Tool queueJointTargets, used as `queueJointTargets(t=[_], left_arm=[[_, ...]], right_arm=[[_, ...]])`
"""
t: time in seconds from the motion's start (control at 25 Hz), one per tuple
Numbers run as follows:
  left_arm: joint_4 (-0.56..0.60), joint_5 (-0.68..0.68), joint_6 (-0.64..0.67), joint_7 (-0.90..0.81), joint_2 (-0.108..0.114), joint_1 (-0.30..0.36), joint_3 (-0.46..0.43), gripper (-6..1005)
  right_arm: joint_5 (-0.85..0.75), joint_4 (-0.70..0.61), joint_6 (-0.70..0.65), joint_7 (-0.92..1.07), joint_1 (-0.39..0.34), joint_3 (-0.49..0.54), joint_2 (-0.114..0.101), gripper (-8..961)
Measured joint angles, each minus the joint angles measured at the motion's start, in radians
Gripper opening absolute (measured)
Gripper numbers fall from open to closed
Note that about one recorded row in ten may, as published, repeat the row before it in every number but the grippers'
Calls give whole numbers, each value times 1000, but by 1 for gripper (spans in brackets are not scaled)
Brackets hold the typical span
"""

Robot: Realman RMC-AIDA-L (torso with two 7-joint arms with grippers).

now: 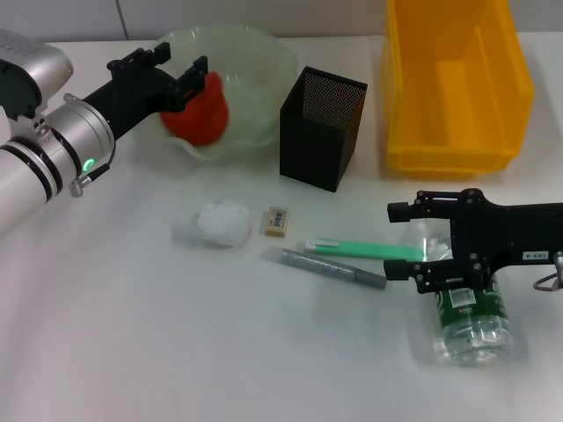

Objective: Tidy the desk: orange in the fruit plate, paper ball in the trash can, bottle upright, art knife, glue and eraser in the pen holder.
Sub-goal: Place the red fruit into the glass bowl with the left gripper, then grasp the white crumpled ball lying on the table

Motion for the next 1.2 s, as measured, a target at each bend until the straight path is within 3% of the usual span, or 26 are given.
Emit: queueJointTargets(t=[0.12, 0.24, 0.28, 0.36, 0.4, 0.52, 0.68, 1.08, 1.2], left_arm=[[3, 14, 53, -37, 3, 5, 14, 545], [60, 64, 207, -153, 10, 40, 90, 630], [131, 91, 329, -237, 12, 80, 161, 658], [160, 96, 370, -260, 13, 98, 187, 715], [259, 103, 516, -326, 17, 164, 279, 740], [313, 110, 594, -356, 24, 207, 332, 813], [360, 167, 754, -395, 66, 279, 394, 838], [365, 286, 785, -378, 122, 376, 376, 837], [365, 286, 759, -361, 126, 390, 355, 837]], right_arm=[[0, 0, 12, -1, 0, 6, 3, 808], [3, 2, 14, -1, -1, 7, 5, 808], [4, 3, 14, 0, -1, 7, 5, 808], [5, 3, 14, 3, -2, 8, 5, 808], [7, 3, 14, 4, -3, 11, 5, 808], [9, 2, 14, 6, -6, 17, 5, 808], [10, 9, 14, 8, -2, 21, 5, 808], [7, 9, 5, 32, 26, 13, 7, 808], [-1, 10, 5, 46, 39, 11, 7, 808]])
